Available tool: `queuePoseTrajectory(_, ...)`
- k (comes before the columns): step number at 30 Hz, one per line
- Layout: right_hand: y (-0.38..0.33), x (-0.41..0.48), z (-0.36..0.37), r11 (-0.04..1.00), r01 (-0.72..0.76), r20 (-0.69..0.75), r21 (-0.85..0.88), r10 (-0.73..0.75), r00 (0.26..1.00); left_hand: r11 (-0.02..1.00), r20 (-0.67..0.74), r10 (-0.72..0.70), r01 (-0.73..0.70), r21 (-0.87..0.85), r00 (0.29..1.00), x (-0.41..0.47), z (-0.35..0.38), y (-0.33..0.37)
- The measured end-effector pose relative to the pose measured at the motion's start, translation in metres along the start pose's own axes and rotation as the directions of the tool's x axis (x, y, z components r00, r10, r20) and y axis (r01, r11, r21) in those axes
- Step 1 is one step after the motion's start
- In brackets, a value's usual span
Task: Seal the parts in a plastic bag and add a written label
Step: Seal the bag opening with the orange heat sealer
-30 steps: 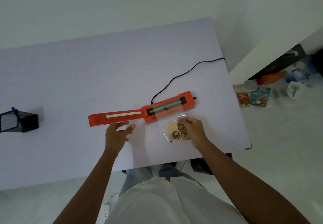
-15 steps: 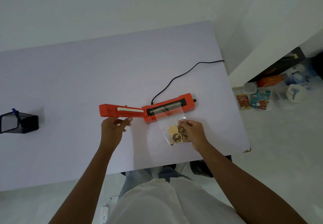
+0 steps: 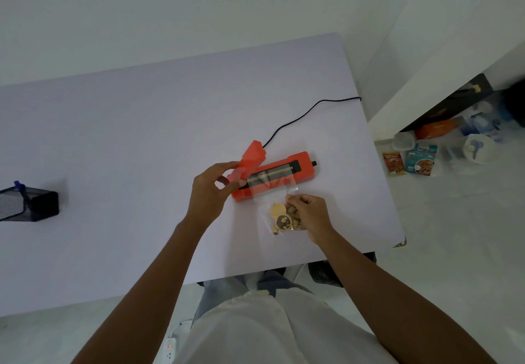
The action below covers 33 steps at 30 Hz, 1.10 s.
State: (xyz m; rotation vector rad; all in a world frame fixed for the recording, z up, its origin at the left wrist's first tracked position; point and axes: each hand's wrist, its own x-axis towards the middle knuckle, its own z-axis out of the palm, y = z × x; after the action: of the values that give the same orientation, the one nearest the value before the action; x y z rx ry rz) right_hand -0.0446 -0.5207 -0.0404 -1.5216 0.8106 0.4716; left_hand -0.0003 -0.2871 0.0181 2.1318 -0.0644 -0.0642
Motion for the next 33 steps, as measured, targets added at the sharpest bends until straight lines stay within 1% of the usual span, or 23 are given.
queuePoseTrajectory(4, 0.000, 0.001, 0.001, 1.000, -0.005, -0.003, 0.011, 0.005, 1.000, 0.998, 0.035, -0.009, 0.006, 0.062, 0.999, 0.007, 0.009, 0.002)
queuePoseTrajectory(11, 0.002, 0.000, 0.003, 0.999, -0.014, 0.002, 0.043, 0.014, 1.000, 0.983, 0.089, -0.087, 0.071, 0.169, 0.992, 0.018, 0.027, 0.013)
queuePoseTrajectory(20, 0.003, 0.000, 0.003, 0.998, -0.020, 0.004, 0.053, 0.020, 1.000, 0.941, 0.174, -0.122, 0.059, 0.333, 0.977, 0.030, 0.044, 0.011)
queuePoseTrajectory(28, 0.005, 0.001, 0.003, 0.998, -0.026, 0.007, 0.056, 0.025, 1.000, 0.921, 0.204, -0.165, 0.076, 0.382, 0.965, 0.034, 0.055, 0.011)
queuePoseTrajectory(33, 0.005, 0.001, 0.003, 0.999, -0.020, 0.006, 0.046, 0.020, 1.000, 0.906, 0.214, -0.163, 0.061, 0.418, 0.963, 0.035, 0.057, 0.013)
